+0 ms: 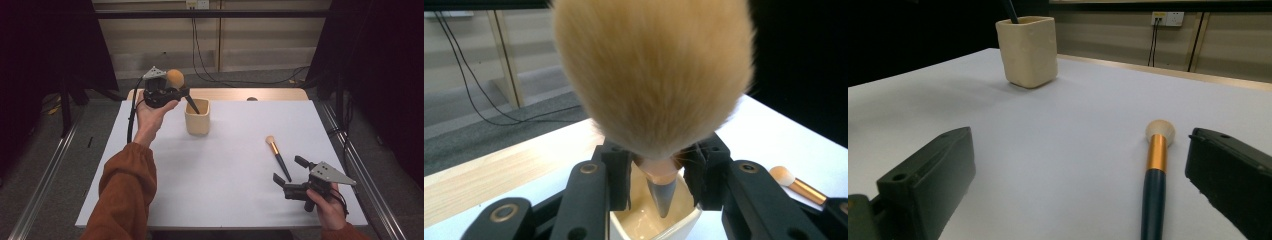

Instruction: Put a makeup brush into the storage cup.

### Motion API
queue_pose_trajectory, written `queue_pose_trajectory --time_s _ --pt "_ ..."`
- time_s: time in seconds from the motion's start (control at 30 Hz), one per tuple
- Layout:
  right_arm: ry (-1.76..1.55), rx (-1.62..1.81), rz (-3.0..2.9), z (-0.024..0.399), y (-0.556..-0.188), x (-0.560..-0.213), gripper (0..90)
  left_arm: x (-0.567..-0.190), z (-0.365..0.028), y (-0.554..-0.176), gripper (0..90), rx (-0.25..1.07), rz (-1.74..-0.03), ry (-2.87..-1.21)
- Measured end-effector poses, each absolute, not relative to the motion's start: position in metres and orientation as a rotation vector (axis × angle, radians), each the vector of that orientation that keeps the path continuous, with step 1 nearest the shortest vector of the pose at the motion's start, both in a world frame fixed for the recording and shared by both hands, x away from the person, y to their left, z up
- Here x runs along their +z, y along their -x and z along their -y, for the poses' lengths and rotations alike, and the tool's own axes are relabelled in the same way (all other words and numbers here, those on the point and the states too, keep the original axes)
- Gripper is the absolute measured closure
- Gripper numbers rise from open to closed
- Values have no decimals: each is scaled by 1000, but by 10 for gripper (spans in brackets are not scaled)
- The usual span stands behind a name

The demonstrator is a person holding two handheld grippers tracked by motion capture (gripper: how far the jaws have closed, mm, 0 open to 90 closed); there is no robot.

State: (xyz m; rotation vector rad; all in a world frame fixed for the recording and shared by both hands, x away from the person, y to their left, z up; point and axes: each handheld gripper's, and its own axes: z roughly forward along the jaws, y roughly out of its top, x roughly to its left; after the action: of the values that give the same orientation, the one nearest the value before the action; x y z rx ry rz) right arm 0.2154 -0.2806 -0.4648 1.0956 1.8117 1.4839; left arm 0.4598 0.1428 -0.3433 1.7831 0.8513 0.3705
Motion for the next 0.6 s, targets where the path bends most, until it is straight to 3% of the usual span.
queue_pose_trajectory --time_s 0.6 --pt "-1091 1482 -1826 279 -215 -465 0 -366 -132 -461 660 363 -830 -1818"
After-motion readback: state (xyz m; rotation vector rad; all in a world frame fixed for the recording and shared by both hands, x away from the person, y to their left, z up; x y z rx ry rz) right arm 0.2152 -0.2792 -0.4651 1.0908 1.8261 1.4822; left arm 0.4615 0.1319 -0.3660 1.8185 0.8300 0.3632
